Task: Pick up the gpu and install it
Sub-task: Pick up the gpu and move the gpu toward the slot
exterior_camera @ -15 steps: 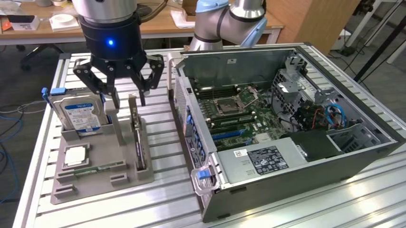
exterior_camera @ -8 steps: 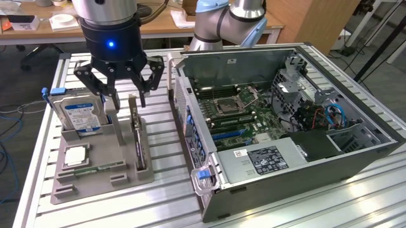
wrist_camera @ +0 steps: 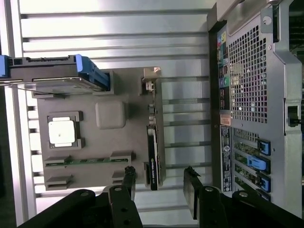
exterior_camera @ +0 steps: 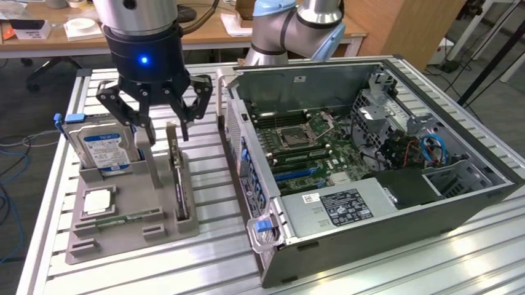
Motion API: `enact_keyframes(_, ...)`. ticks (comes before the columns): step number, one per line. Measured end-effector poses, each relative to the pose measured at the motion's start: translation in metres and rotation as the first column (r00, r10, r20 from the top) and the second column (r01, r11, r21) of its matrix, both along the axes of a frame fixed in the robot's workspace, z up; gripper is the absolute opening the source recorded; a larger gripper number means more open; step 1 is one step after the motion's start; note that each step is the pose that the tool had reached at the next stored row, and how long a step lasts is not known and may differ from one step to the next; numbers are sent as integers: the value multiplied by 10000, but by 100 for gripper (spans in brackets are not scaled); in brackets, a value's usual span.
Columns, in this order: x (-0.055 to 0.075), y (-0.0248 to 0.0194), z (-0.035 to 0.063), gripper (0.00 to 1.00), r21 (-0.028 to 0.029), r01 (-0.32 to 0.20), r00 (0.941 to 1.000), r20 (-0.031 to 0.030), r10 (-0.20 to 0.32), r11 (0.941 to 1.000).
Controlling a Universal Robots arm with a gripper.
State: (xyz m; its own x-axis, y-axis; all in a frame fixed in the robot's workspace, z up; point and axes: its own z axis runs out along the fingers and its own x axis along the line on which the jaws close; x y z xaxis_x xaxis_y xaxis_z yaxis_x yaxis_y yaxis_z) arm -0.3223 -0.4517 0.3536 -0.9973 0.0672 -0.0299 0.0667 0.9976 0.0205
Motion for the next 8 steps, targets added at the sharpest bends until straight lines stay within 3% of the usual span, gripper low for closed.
enact_keyframes(8,0,0,-35,53,-86,-1,10000,0,1,10000)
